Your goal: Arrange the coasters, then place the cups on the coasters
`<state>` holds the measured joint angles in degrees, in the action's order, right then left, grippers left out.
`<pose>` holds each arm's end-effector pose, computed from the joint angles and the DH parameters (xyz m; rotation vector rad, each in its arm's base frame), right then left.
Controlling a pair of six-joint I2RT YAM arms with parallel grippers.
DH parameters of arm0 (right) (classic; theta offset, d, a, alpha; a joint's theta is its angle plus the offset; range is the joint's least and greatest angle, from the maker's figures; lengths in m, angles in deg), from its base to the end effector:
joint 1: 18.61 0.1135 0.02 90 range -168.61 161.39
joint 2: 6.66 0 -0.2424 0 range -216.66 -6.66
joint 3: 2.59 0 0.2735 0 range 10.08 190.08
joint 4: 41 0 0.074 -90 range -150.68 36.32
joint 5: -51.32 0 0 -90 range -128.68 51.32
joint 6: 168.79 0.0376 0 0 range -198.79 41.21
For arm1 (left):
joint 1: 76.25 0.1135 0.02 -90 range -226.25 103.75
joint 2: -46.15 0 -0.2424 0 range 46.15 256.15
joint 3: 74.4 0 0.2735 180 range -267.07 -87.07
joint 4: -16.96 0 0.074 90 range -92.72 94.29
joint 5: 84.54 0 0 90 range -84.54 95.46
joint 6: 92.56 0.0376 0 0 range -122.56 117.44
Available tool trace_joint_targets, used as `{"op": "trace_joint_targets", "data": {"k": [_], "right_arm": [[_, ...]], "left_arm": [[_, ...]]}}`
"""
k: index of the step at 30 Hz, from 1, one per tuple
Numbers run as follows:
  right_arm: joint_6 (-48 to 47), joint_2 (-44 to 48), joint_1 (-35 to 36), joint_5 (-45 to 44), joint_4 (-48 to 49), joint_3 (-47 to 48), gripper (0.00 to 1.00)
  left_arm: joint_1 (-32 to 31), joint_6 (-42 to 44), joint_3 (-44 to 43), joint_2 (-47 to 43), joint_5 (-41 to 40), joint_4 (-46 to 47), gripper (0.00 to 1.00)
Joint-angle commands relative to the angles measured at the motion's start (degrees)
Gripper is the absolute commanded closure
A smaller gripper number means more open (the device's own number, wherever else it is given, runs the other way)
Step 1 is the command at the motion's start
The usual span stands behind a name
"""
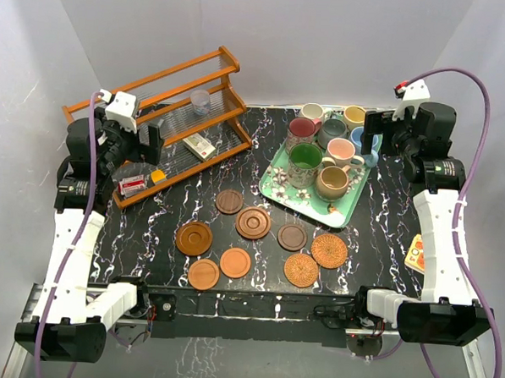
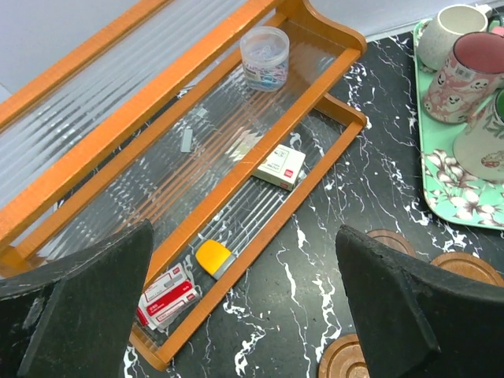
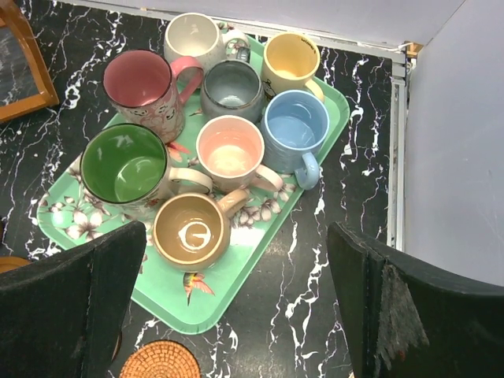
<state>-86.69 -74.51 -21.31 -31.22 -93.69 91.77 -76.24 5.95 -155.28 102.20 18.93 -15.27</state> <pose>0.2731 -0.0080 0.4110 -0.1737 2.0161 0.0150 0.2425 -0.0087 0.4152 0.2998 1.6705 -0.0886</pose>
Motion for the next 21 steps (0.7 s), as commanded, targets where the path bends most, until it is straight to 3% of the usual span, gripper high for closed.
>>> {"op": "trace_joint_targets", "data": {"k": [1,8,14,21], "right_arm": [[1.18,1.07,0.38,0.33,2.11,3.35,0.02],[1.26,0.53,0.45,0.21,1.95,3.68,0.02],[0.65,-0.61,0.58,-5.67,0.02,3.92,0.02],[-1.19,1.04,0.76,-9.93,2.72,-1.82,0.02]], "left_arm": [[0.52,0.96,0.99,-0.9,3.47,-0.08,0.01],[0.61,1.74,2.3,-1.41,5.9,0.32,0.01],[0.68,2.04,3.09,-1.06,5.7,1.52,0.01],[0.62,5.33,3.68,-0.3,10.59,-0.42,0.01]]}}
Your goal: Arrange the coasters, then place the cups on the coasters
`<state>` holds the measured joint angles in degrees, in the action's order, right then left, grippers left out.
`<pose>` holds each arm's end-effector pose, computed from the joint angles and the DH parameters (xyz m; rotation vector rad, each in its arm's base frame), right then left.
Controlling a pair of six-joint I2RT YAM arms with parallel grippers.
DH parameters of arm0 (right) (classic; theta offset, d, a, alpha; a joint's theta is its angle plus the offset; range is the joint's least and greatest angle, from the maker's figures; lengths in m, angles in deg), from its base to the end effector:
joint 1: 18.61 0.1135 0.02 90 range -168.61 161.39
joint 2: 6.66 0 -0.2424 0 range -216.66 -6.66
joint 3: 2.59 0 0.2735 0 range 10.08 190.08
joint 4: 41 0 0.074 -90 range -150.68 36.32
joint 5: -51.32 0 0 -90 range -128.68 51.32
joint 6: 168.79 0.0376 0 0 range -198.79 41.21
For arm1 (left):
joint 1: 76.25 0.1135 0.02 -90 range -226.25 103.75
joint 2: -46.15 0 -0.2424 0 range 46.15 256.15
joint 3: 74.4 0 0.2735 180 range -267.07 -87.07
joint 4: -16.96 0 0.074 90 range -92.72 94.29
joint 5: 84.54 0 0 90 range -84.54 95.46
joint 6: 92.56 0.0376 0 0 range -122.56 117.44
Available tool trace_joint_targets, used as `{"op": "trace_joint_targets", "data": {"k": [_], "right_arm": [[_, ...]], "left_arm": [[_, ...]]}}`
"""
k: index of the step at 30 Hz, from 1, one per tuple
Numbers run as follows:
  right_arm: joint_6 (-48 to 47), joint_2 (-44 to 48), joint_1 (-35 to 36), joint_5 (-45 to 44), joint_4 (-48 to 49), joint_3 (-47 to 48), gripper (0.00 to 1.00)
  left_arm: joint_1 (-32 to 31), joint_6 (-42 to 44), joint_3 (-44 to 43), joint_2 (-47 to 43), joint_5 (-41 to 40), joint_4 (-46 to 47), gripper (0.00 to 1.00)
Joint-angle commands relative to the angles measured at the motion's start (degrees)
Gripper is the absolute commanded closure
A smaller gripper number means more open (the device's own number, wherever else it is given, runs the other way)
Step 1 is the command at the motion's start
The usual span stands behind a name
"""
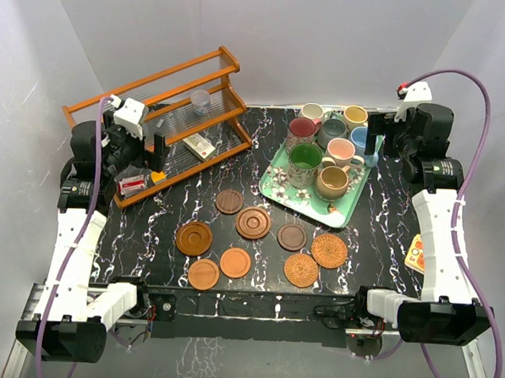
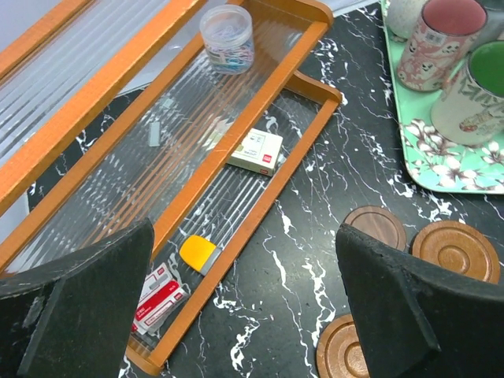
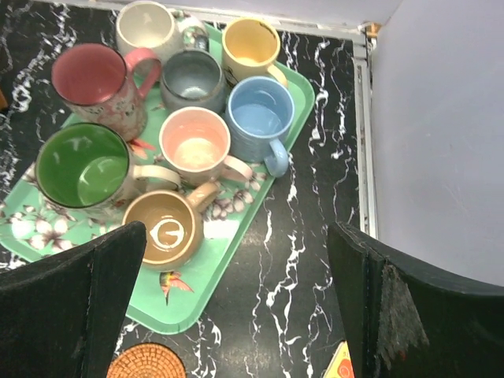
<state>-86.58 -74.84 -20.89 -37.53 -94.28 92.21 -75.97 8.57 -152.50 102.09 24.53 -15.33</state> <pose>0.2740 -0.0102 0.4110 -0.1105 2.0342 -0.0899 0.2454 -0.0111 0.3982 0.4041 1.6924 -0.1446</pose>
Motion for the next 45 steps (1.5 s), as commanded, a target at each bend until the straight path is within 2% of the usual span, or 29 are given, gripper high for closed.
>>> {"op": "trace_joint_targets", "data": {"k": [1,6,21,28,39,45], "right_arm": [[-1.34,1.22,0.35,-3.75,3.66,-2.98,0.02],[-1.53,-0.3,0.35,-4.17,5.82,-7.66,0.02],[-3.37,-6.73,-0.18,-4.05,13.52,-26.55,0.06],[-4.73,-9.29,-1.12,-2.56,17.66,-31.25,0.13],[-6.58,-13.1,-1.36,-2.16,22.61,-34.67,0.33],[-6.89,-15.68,-2.38,-0.58,22.27,-35.5,0.41]], "left_arm": [[0.33,3.27,1.15,-0.06,6.28,-0.68,0.01],[0.34,4.62,3.67,0.22,11.97,-0.42,0.01],[0.26,4.66,7.97,1.18,18.99,2.62,0.01],[0.27,5.06,9.44,1.03,20.33,3.48,0.01],[0.25,5.65,10.06,0.78,22.09,3.71,0.01],[0.25,5.84,10.28,0.59,21.87,3.97,0.01]]}}
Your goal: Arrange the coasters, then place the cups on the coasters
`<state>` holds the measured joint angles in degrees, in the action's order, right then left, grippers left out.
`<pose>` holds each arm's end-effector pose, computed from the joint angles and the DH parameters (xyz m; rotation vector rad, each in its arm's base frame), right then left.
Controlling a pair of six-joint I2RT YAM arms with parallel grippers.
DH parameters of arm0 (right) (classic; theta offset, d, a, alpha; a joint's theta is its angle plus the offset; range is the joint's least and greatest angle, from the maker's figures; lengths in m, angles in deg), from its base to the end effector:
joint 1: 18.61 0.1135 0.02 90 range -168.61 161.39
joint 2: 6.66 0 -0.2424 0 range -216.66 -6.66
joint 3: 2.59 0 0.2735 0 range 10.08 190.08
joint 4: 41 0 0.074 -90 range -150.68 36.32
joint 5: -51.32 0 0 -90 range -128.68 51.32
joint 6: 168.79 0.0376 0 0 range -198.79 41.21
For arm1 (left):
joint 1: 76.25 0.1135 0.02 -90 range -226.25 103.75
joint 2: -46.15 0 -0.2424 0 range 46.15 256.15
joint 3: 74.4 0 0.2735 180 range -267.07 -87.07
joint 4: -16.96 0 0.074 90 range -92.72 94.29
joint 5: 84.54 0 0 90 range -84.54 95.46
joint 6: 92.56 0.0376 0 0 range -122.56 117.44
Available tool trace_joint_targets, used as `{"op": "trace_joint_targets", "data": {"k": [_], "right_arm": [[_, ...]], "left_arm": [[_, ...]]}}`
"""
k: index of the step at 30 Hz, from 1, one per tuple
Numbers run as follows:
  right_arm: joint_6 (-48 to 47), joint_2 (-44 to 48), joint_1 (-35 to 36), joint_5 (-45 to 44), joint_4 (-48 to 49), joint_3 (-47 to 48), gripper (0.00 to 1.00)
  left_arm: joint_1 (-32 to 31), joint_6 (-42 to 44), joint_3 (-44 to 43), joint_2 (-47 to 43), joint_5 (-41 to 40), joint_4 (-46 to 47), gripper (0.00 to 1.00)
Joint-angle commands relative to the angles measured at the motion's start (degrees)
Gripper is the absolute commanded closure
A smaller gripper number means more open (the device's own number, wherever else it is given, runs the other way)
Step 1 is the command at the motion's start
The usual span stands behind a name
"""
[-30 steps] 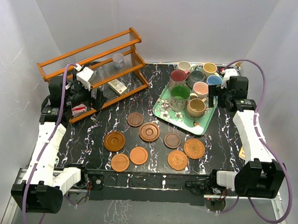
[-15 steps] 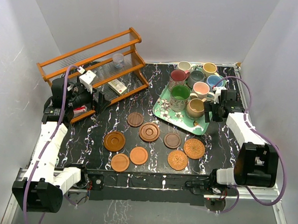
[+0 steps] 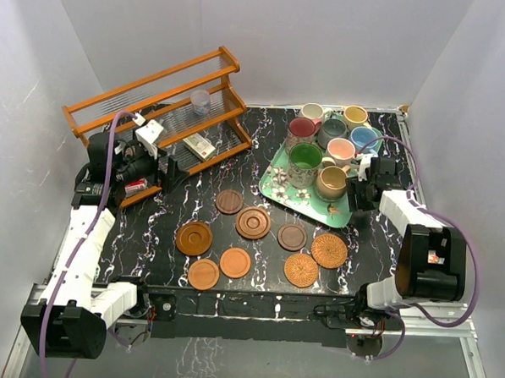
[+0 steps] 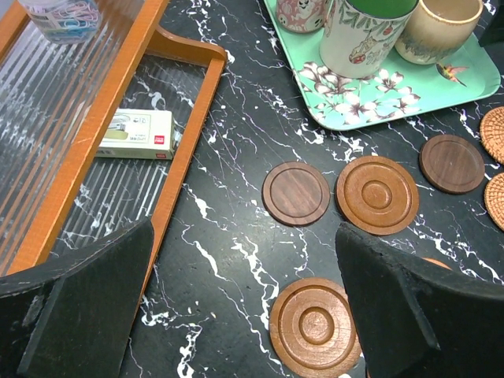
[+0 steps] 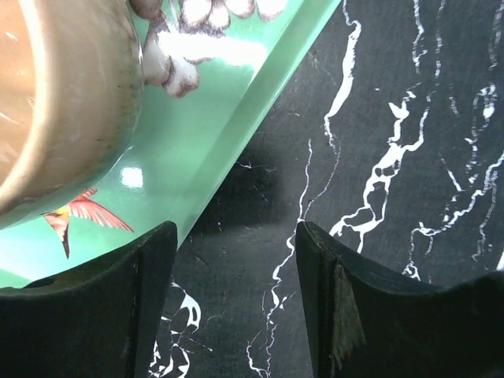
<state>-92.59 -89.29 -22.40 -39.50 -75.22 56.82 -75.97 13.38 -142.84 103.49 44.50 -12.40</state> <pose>0.2996 -0.0204 0.1520 -0.2196 2.5696 -0.1334 0.2557 -0.0224 0.3379 0.6952 1.7028 -0.4436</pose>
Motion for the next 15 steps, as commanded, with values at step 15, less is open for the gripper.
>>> {"op": "trace_joint_targets", "data": {"k": [15], "right_arm": [[-3.89,-6.37,-5.95,5.18,-1.09,1.23,0.56]], "left_arm": [[0.26,1.28,0.75,-0.36,2.47,1.05,0.01]]}}
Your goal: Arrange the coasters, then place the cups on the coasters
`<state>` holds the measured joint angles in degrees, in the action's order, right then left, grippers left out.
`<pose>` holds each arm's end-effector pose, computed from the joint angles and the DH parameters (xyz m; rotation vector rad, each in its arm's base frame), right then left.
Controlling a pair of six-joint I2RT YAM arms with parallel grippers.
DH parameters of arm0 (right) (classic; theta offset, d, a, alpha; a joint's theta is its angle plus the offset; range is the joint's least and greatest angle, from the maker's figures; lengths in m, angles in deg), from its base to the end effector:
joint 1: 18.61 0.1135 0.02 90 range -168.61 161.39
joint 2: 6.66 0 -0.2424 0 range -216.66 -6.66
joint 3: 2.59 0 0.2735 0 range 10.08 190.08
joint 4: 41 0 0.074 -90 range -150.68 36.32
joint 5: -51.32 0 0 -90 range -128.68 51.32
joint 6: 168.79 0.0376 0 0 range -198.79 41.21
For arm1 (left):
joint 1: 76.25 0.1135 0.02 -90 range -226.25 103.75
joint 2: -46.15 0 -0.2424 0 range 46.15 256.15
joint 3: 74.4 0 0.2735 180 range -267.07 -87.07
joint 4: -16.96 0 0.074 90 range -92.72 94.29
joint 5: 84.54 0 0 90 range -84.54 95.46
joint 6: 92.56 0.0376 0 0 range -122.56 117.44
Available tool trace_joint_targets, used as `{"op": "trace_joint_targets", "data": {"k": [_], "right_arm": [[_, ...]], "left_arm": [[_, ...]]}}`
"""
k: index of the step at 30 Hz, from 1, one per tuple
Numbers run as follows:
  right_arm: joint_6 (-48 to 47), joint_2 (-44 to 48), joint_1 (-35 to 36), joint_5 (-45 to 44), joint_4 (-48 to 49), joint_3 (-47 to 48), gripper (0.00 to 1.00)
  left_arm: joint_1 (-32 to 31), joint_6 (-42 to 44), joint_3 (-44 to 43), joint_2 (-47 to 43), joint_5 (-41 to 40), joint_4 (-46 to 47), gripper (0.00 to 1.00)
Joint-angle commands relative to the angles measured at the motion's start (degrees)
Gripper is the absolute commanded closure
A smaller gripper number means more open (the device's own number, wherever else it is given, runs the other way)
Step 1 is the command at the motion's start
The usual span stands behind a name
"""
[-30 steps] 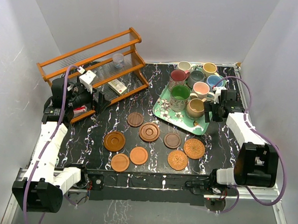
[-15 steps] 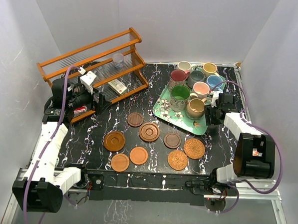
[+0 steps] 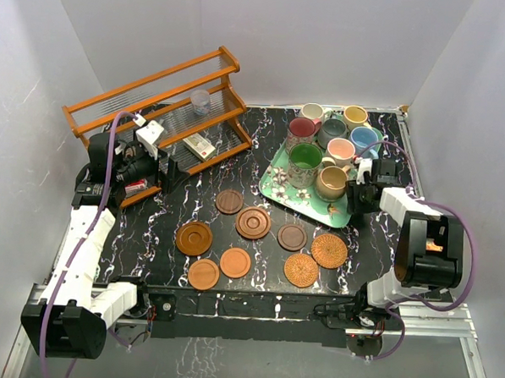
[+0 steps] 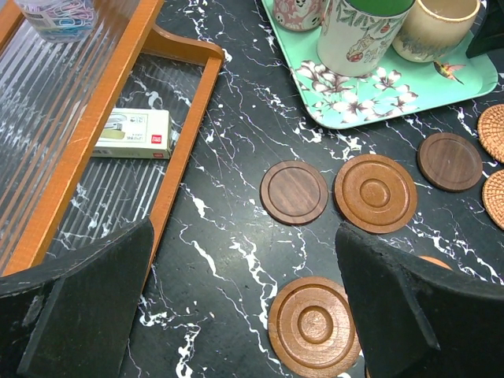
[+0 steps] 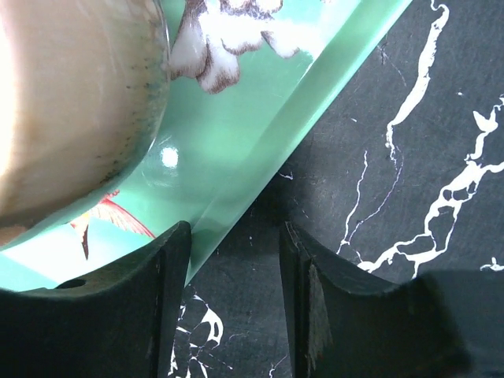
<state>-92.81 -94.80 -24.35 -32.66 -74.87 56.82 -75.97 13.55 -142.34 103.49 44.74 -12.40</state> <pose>0.3021 -0.0264 0.1254 -0.2254 2.6435 0.0265 0.2558 -0.0226 0.3347 0.6991 1.7082 -0.4490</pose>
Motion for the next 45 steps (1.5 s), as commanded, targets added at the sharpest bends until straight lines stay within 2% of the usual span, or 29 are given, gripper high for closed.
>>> {"op": "trace_joint_targets", "data": {"k": [1,6,12,22,30,38,45], "right_arm": [[-4.8,-1.14,-5.15,-1.39,-1.8,1.06,0.57],[-11.05,-3.88,-11.22,-1.1,-3.19,1.25,0.64],[-14.79,-10.4,-19.23,0.08,-4.99,7.01,0.73],[-31.56,-15.61,-23.83,1.79,-6.62,7.96,0.9],[-45.27,-19.64,-31.2,5.92,-14.29,10.06,0.99],[-52.58,-21.67,-36.83,5.48,-17.61,10.83,1.0],[-57.65,-20.38,-38.17,3.51,-16.74,7.51,1.0]], "left_arm": [[0.25,1.21,0.31,-0.31,2.28,1.04,0.01],[0.25,1.48,0.5,0.09,2.45,1.13,0.01],[0.23,1.61,0.66,0.22,2.58,1.05,0.01],[0.25,3.08,1.25,0.43,2.5,0.87,0.01],[0.09,3.89,1.37,1.08,2.82,0.69,0.01],[-0.27,4.82,1.99,1.24,3.25,0.47,0.01],[-0.37,4.98,2.81,1.52,3.52,0.95,0.01]]}}
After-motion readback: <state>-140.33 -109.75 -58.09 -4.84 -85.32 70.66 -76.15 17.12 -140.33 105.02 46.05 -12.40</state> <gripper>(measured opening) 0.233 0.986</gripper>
